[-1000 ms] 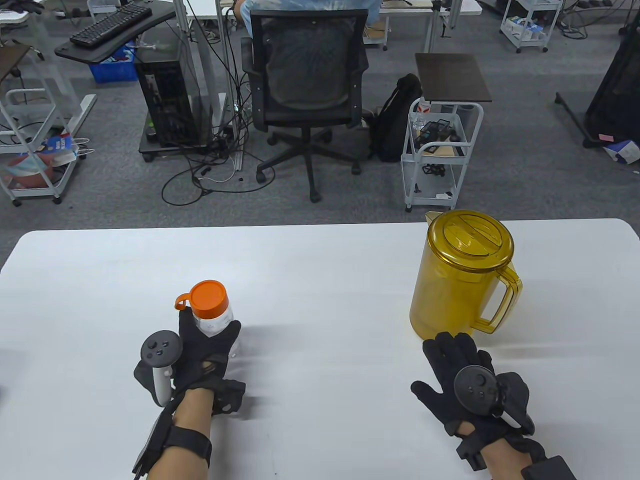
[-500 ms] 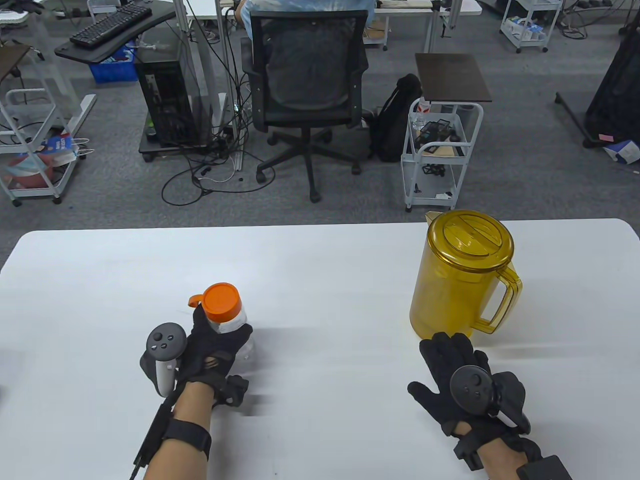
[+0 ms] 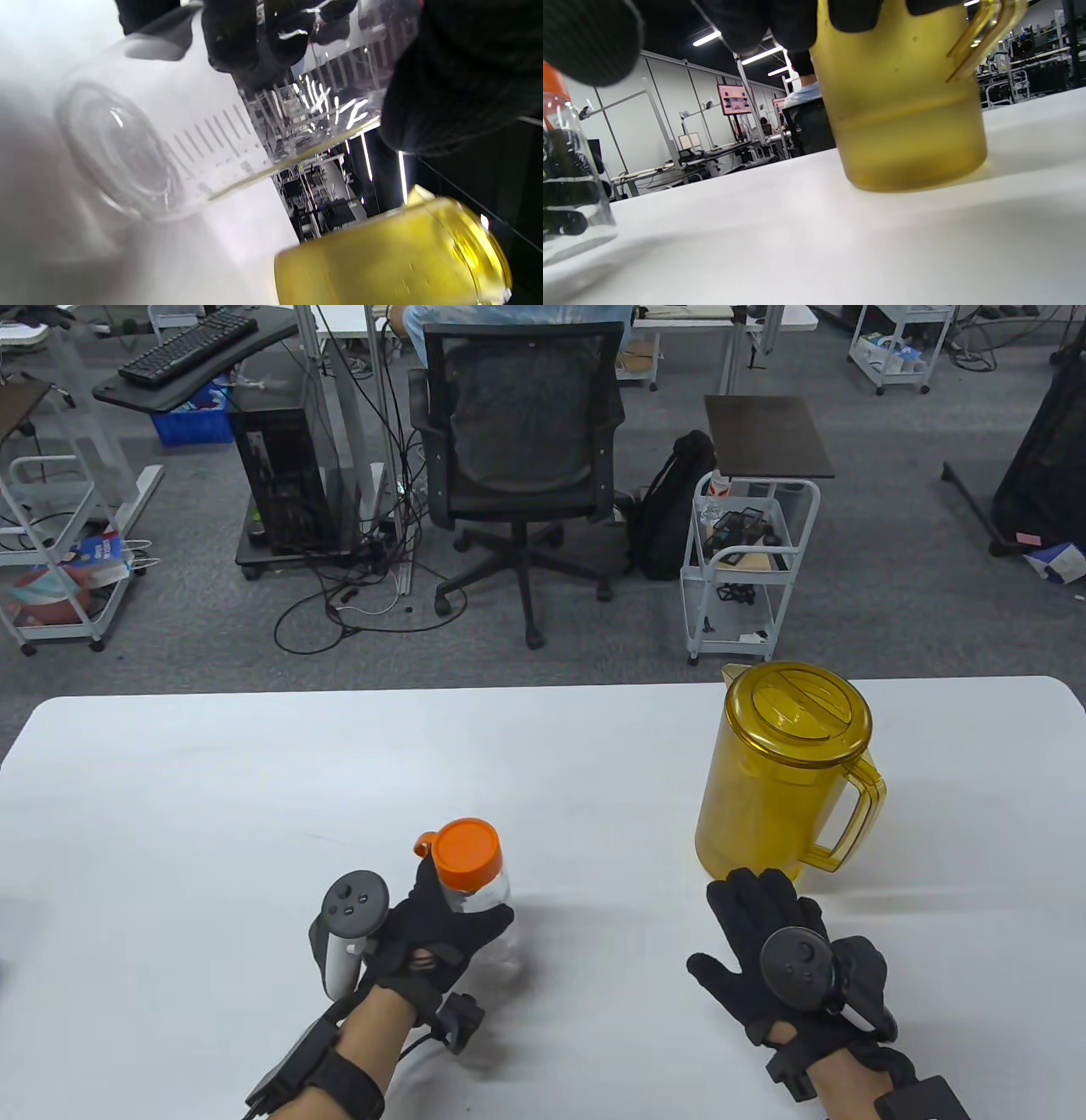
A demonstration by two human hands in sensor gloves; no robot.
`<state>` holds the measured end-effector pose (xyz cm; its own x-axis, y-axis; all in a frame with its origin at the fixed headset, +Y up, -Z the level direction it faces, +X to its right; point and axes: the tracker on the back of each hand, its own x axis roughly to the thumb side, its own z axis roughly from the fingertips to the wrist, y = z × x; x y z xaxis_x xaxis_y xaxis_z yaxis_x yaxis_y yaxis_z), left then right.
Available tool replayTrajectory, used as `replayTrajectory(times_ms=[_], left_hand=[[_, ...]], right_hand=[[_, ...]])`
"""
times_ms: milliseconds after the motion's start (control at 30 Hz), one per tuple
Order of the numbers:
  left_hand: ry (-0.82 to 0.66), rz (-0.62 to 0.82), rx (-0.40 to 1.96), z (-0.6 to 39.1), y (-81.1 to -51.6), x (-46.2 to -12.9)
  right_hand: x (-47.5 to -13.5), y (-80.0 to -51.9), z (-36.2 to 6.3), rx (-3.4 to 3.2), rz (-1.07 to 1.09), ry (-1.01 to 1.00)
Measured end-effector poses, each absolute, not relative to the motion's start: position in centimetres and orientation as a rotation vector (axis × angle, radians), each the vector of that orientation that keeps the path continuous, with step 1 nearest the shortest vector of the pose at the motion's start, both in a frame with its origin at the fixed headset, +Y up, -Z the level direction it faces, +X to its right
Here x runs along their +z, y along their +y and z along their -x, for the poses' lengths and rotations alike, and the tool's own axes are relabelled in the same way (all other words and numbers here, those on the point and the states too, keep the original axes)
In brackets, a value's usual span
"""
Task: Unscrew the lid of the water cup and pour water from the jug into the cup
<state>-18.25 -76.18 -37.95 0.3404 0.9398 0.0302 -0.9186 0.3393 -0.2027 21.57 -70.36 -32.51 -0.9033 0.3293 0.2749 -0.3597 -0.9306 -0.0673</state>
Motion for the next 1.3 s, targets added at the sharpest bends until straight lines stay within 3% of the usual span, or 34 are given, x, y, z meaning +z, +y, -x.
replayTrajectory(times_ms=[233,533,867,1100,1300], left_hand=[[-0.221,0.192,1.168,15.6,-77.1,-36.1],[-0.25,0.182,1.113,14.4,-77.6,-36.4],[-0.286,0.234,1.133,13.2,-78.0,-36.9],[-0.278,0.23,1.127,13.1,-77.9,-36.7],[-0.274,0.249,1.131,13.2,-77.8,-37.0]], right_hand=[[-32.1,-69.9,-20.5,2.711,-0.406,-0.187],[-32.3,-68.8,-17.6,2.579,-0.447,-0.202],[-34.3,-64.5,-8.9,2.636,-0.59,-0.097],[-35.9,-64.1,-3.4,2.826,-0.603,0.033],[-36.6,-63.7,-0.8,2.987,-0.553,-0.063]])
